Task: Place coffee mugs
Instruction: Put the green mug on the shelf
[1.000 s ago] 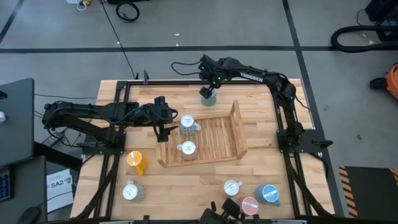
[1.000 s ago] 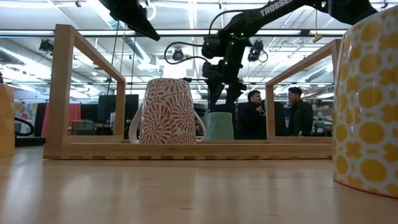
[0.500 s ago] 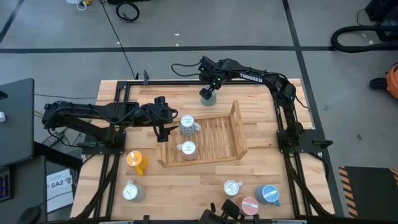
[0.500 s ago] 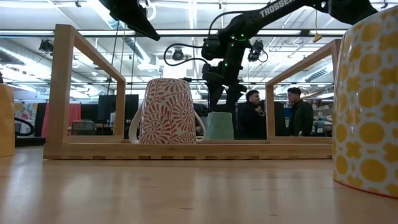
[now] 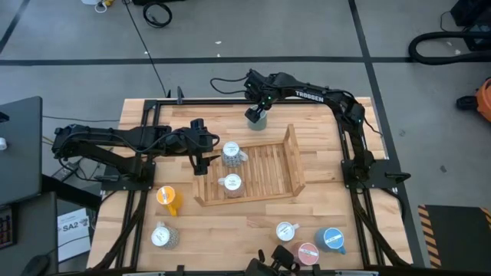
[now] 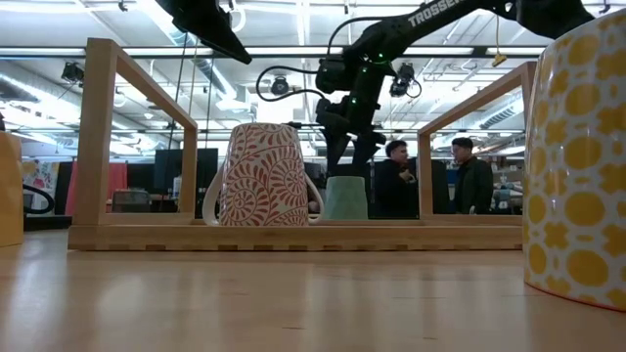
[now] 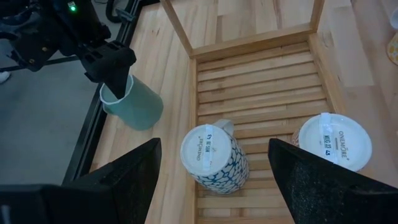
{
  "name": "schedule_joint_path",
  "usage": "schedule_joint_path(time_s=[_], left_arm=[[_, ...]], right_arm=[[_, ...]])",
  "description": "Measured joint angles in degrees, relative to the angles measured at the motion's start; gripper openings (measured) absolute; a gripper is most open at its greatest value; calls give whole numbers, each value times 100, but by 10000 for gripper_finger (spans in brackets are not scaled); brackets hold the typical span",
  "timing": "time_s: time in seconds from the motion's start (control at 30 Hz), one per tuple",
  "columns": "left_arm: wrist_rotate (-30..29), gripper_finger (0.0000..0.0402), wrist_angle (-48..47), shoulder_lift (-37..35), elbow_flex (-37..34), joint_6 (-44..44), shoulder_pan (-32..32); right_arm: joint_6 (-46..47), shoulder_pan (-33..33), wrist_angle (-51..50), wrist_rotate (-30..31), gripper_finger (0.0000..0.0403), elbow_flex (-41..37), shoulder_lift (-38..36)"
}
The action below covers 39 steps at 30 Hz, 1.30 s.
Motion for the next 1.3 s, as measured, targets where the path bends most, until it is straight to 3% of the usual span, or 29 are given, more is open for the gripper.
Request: schedule_joint_path(time_s=[0.2, 1.3], left_arm=[[17, 302, -1, 0, 0, 0, 0], [18, 302, 0, 0, 0, 1, -2]], right_arm=[[4, 0, 0, 310, 399, 2, 0], [-1, 0, 861, 269, 399, -837, 11]])
